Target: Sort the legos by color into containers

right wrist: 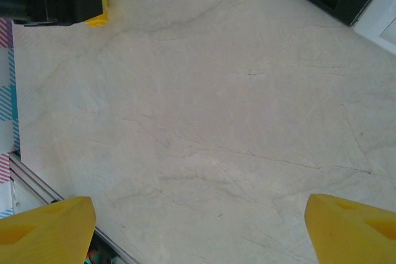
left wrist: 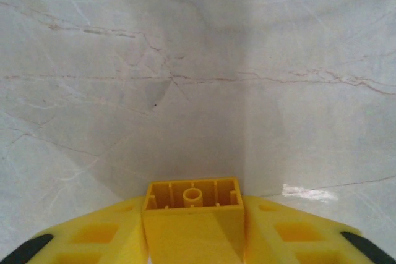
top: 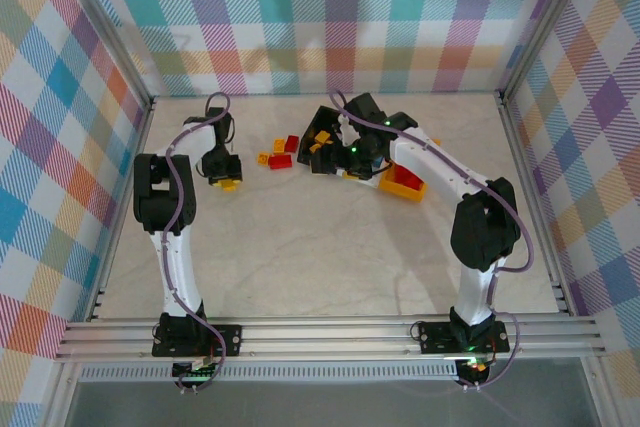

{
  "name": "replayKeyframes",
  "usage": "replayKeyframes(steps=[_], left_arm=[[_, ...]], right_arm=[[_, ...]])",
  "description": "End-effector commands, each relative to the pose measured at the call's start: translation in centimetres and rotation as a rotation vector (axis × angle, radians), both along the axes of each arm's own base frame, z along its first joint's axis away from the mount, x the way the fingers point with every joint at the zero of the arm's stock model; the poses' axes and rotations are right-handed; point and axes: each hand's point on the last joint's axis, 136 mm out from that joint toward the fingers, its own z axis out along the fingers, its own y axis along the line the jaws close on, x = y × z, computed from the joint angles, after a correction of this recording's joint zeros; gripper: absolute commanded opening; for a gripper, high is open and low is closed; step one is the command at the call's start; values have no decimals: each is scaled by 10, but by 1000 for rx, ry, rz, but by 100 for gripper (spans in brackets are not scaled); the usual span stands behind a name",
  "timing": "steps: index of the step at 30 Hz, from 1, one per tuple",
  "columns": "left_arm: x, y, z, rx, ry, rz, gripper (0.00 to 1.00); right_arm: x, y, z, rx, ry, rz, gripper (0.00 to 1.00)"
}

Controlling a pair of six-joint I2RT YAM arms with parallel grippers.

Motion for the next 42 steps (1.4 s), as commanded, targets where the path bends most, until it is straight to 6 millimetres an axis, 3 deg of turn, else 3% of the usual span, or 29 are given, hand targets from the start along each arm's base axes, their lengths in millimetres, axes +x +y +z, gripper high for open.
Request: replayKeyframes(steps=[1,6,10,14,18,23,27,32,35,38,42], left_arm=[[-8,-17,-1,-68,20,-10,36],[-14,-35,24,-165,-13,23,34],[-8,-61,60,-301,-79,65,35],[15,-107,104,-479,-175,69,35],[44,-159,137,-608,-246,42,36],[75,-223,150,-640,-307,-62,36],[97,-264,135,-631,-333,-133,36],[112,-281,110,-591,-345,-153,44],[117,-282,106,-591,-349,-151,52],[119,-284,120,-608,-377,-159,60],[114,-279,158,-608,-433,-174,62]], right_arm=[[-3,-4,16,6,-36,3,88],[-3,-14,21,25,-31,-28,88],[-2,-34,39,42,-111,-88,89],[3,-70,64,110,-241,-243,100],[9,-100,67,344,-131,-370,100],[0,-104,80,321,-161,-320,100],[-5,-109,93,327,-216,-339,100],[-11,-112,107,313,-276,-320,100],[-13,-113,108,287,-283,-305,100],[-11,-112,101,248,-265,-290,100],[-7,-97,79,153,-187,-232,100]])
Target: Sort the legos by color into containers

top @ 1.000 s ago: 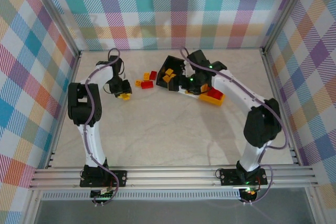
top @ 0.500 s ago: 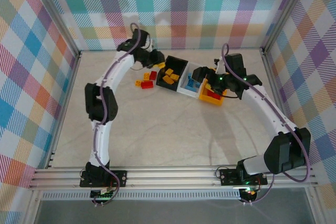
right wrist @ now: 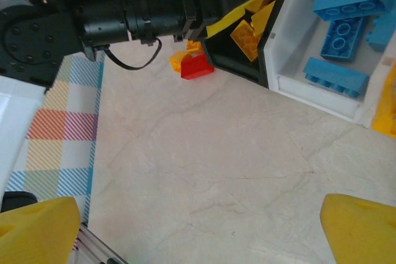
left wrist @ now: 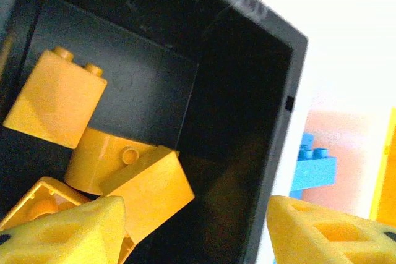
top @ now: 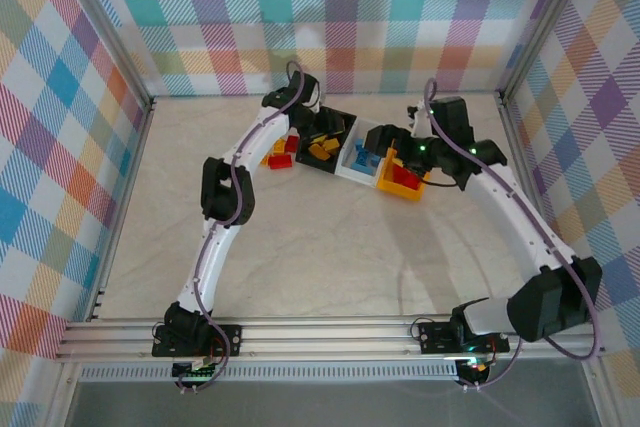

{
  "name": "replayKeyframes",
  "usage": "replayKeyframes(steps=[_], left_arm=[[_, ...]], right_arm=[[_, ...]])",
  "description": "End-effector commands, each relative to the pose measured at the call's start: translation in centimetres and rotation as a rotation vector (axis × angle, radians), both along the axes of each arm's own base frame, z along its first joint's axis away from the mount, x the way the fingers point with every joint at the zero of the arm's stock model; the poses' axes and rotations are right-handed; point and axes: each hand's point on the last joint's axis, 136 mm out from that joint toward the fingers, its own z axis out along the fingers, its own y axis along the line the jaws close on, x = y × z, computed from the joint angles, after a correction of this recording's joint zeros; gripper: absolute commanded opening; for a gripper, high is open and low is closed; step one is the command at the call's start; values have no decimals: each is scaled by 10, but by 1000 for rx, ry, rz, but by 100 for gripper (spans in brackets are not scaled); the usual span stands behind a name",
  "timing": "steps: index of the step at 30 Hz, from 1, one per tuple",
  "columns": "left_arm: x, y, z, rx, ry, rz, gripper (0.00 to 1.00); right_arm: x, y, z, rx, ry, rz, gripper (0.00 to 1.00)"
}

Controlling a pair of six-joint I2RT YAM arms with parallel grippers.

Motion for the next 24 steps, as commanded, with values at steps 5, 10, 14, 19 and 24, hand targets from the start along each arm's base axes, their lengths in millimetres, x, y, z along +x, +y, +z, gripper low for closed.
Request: replayKeyframes(steps=[5,10,14,19,24], left_arm=[[-15,80,100,228,-151,142,69],[-38,162,76,410,-51,233,79],[-53,209,42,498,50,212,80],[-53,224,14,486,84,147,79],[-47,218,-7,458,96,75,77]], right_arm=[[11,39,-25,-75,71,111,100],[10,65,-31,-59,80,157,99],[4,73,-37,-54,97,178,99],[0,72,-40,-55,108,174,99],[-2,72,-45,-57,128,175,98]])
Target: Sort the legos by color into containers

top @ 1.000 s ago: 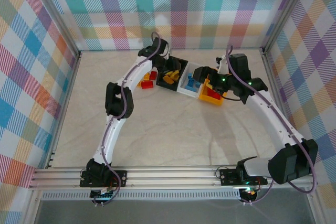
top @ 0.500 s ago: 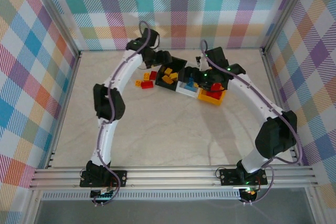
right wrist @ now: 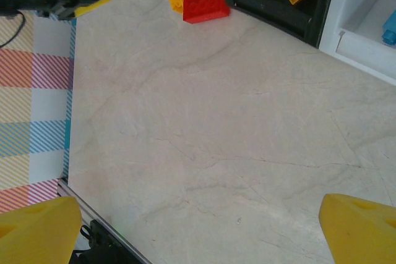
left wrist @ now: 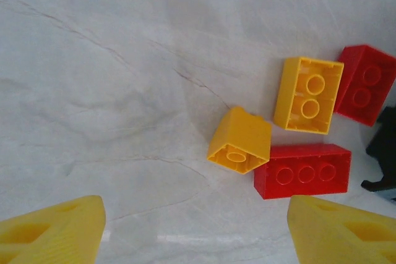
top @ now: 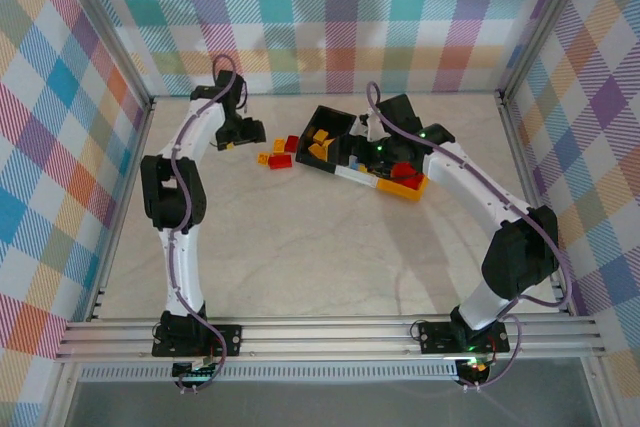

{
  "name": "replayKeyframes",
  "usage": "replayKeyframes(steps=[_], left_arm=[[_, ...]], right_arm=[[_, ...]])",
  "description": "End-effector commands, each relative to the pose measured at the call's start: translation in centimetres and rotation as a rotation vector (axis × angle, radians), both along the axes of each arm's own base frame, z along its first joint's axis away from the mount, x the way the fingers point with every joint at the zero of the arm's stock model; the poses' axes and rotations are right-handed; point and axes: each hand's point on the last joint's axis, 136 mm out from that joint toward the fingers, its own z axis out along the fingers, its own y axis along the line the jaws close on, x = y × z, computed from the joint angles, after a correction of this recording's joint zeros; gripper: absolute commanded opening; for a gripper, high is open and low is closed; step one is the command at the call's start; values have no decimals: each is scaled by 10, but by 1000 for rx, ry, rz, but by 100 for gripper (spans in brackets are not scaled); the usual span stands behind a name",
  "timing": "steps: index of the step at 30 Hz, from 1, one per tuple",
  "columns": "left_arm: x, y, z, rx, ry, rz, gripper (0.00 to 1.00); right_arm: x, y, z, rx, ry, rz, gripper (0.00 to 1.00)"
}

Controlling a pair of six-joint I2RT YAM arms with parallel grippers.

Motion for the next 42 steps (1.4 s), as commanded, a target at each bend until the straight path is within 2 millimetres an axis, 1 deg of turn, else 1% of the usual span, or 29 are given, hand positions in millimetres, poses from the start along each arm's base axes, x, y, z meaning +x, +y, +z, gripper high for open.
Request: replayKeyframes(steps=[1,4,8,18,23,26,30,34,40,42], left_arm=[[0,-11,-9,-32,16,-83,77],[3,-17,-20,-63,27,-102,75],[8,-18,-34,-63,47,-103,74],[23,-31,-51,-66,52,-118,73],[26,-32,-64,-61,76,-119,73],[25,-33,-71,-65,90,-117,71],[19,-34,-77,-68,112,-115,63],[8,-28,-79,-43,136,-101,60],[-24,-20,-78,-25,168,-86,56],[-34,-18,-77,-19,173,-83,53]], right_arm=[[-3,3,0,16,21,5,98],[-2,4,-2,16,29,4,98],[0,6,-5,10,41,10,99],[3,9,-8,10,49,20,99],[4,9,-9,5,56,19,99],[5,9,-9,1,54,17,99],[8,11,-10,2,59,15,99],[11,15,-12,21,71,12,99],[14,22,-16,46,85,8,99],[13,24,-18,43,88,11,99]])
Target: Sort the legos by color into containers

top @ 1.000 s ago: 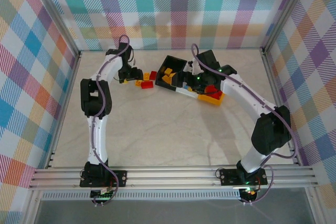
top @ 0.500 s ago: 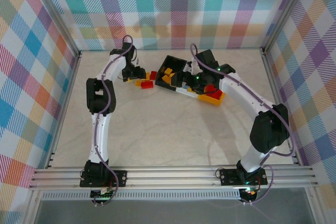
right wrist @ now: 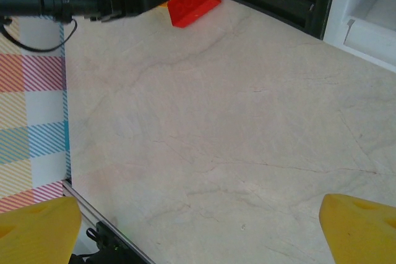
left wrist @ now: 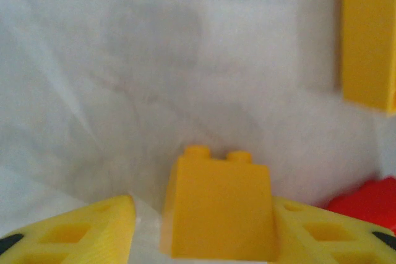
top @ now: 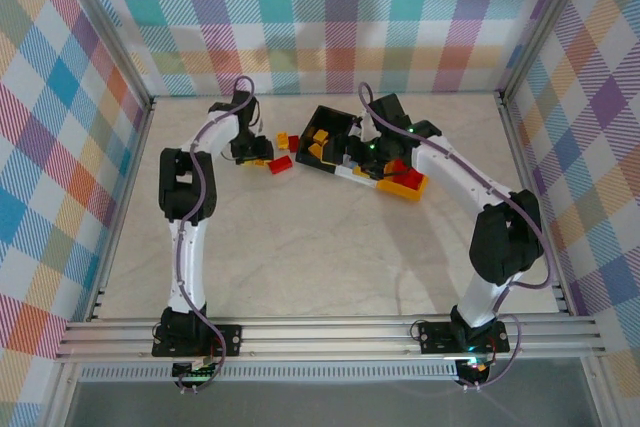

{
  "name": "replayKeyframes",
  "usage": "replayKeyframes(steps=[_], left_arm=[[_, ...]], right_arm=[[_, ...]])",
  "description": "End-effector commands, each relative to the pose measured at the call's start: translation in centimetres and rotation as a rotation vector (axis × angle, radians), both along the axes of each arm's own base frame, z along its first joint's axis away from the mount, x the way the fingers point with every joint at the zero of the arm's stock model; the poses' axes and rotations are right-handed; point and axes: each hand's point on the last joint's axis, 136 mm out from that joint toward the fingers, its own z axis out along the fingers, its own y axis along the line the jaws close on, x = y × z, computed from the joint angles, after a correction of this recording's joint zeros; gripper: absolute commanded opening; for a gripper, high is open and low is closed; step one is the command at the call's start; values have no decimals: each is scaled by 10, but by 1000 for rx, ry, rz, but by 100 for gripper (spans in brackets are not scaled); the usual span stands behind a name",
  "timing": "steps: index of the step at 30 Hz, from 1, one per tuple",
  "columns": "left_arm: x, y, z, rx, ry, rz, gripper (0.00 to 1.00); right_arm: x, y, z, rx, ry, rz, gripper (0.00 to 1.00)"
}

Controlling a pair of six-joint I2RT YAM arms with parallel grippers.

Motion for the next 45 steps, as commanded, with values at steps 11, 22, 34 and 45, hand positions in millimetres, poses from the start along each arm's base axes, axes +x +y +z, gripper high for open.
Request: replayKeyframes(steps=[11,22,34,45], left_arm=[[-33,23,5,82,54,28,60],[8,23,4,106,6,21,65],[5,12,-10,82,37,4,45],[-14,3,30,-6,19,46,35]], right_arm=[[-13,12,6,27,-12,31,99],[-18,7,6,-2,-15,44,99],[-4,19,4,3,-6,67,99],[-7,7,16,-5,-44,41,99]])
